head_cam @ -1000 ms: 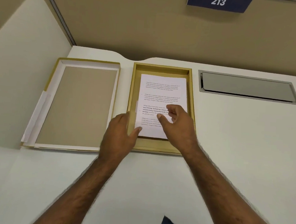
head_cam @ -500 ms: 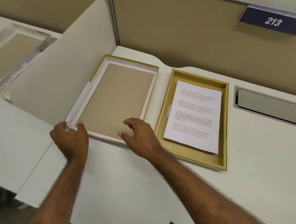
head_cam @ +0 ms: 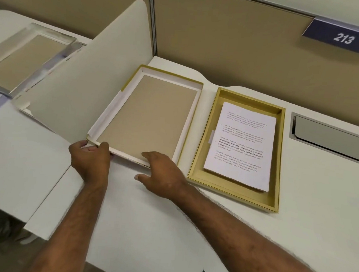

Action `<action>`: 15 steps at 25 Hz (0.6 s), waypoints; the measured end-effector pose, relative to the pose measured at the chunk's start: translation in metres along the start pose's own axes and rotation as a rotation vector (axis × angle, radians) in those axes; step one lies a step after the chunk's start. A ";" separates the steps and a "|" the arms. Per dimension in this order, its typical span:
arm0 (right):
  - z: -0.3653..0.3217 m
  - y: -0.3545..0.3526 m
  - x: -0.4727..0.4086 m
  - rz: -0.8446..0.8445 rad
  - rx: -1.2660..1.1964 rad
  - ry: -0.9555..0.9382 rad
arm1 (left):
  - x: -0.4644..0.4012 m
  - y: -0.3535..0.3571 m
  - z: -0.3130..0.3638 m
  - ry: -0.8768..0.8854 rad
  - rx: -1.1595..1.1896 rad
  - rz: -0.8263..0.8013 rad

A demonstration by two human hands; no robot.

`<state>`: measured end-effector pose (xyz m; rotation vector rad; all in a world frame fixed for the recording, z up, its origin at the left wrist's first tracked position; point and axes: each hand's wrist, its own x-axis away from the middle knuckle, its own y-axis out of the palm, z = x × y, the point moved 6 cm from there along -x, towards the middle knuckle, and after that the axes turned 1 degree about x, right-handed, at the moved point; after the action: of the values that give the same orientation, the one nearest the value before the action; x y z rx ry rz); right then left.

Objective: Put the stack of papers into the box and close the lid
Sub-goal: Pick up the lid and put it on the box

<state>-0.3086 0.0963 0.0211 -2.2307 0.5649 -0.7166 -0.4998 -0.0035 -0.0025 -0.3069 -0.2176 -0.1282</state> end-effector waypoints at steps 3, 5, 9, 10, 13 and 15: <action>-0.028 -0.010 -0.001 0.095 0.050 -0.063 | 0.026 -0.006 0.038 0.232 -0.002 0.022; -0.040 -0.021 -0.004 0.206 0.053 -0.108 | 0.048 -0.008 0.063 0.393 -0.008 0.020; -0.040 -0.049 0.004 0.479 -0.110 -0.110 | 0.087 -0.001 0.093 0.567 0.092 -0.129; -0.038 -0.057 0.009 0.538 -0.148 -0.102 | 0.091 0.002 0.090 0.535 0.144 -0.159; -0.028 -0.079 0.027 0.636 -0.320 -0.071 | 0.090 0.034 0.050 0.065 0.198 -0.350; -0.019 -0.092 0.040 0.688 -0.457 -0.030 | 0.102 0.066 0.009 -0.400 0.121 -0.648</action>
<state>-0.2744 0.1240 0.1132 -2.2043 1.5001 -0.2029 -0.3923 0.0525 0.0104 -0.1288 -0.7169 -0.6945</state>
